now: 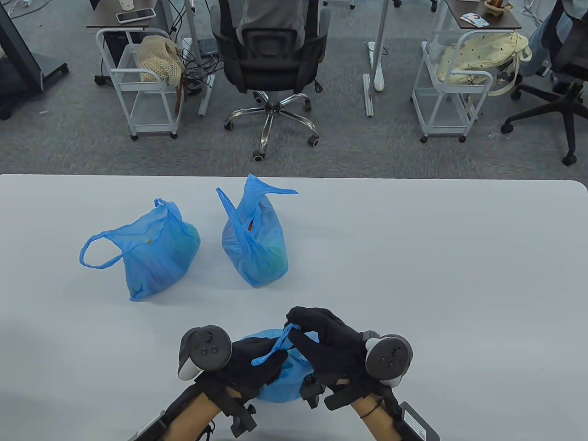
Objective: Tie knot on plastic bag top
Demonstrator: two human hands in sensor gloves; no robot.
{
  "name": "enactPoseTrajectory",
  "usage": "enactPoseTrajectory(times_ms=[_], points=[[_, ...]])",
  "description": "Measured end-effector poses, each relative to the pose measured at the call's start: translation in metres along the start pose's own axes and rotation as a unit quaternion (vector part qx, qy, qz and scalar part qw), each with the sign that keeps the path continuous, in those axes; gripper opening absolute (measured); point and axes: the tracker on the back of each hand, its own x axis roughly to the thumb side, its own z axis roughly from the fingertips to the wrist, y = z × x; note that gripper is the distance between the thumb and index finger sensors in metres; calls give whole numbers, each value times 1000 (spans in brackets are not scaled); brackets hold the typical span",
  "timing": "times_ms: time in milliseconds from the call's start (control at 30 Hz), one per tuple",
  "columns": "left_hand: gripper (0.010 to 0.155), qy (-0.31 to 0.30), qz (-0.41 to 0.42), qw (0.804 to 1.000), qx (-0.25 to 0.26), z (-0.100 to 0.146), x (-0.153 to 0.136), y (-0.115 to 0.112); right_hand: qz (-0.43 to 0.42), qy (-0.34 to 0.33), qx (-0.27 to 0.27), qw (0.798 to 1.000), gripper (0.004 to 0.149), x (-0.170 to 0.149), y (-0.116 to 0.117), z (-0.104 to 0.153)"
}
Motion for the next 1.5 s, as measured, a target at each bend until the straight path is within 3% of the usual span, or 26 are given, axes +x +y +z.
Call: enactPoseTrajectory(times_ms=[100, 233, 333, 533, 667, 867, 1167, 1500], points=[[58, 4, 17, 1000, 3, 0, -2, 1, 19, -1, -10, 1000, 35, 0, -3, 1], [59, 23, 134, 991, 18, 2, -16, 5, 22, 7, -20, 1000, 36, -3, -6, 2], [57, 43, 279, 959, 28, 4, -31, 8, 41, 12, -22, 999, 37, -4, -5, 4], [57, 42, 410, 911, 17, 6, -44, 9, 81, 23, -33, 996, 38, -6, -6, 7], [55, 41, 417, 907, 28, 6, -47, 10, 70, 21, -28, 997, 37, -6, -6, 7], [52, 35, 457, 888, 19, 6, -48, 7, 113, -44, 12, 993, 36, 7, 7, 10], [46, 35, 472, 881, 8, 6, -46, 6, 236, -113, 64, 963, 34, 15, 21, 15], [46, 37, 507, 861, -1, 5, -48, 4, 271, -96, 63, 956, 34, 16, 21, 14]])
